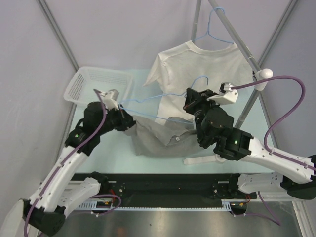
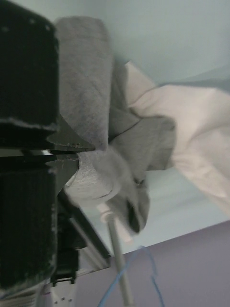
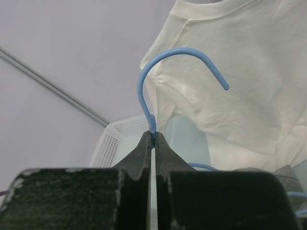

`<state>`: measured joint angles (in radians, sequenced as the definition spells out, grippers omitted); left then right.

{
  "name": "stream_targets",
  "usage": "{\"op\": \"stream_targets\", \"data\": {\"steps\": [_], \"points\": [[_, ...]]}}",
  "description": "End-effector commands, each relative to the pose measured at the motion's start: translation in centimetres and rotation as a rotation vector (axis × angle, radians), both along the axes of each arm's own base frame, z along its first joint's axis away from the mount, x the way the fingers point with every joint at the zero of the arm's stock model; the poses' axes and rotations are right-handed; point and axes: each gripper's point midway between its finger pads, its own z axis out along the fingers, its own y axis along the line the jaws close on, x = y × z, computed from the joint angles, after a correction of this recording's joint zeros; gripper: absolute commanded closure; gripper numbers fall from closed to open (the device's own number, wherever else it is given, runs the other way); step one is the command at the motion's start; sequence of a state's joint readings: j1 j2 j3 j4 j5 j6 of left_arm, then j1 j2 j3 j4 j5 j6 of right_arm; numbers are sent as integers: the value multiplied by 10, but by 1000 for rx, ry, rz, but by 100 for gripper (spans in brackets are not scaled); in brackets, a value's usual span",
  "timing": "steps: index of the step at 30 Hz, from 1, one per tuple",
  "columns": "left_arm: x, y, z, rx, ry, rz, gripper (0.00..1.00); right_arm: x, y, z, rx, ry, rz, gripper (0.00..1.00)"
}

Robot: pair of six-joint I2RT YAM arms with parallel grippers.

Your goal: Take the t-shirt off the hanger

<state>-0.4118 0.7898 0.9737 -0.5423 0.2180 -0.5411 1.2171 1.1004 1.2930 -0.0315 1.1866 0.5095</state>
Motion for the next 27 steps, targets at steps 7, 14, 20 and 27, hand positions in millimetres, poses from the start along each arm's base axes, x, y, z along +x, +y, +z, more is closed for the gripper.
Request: {"op": "stream_targets", "data": {"steps": [7,14,20,27], "points": [[-5,-6,18,-44,-58,-53,22,0,-5,26,45,-42,21,100],[-29,82,65,-24,-304,348,0,3,-4,18,-8,-37,18,100],[-47,107,114,2,-452,409,0,7,4,10,-150,-25,32,100],[-59,47,157,-43,-558,55,0,11,14,-10,-340,10,76,100]]}}
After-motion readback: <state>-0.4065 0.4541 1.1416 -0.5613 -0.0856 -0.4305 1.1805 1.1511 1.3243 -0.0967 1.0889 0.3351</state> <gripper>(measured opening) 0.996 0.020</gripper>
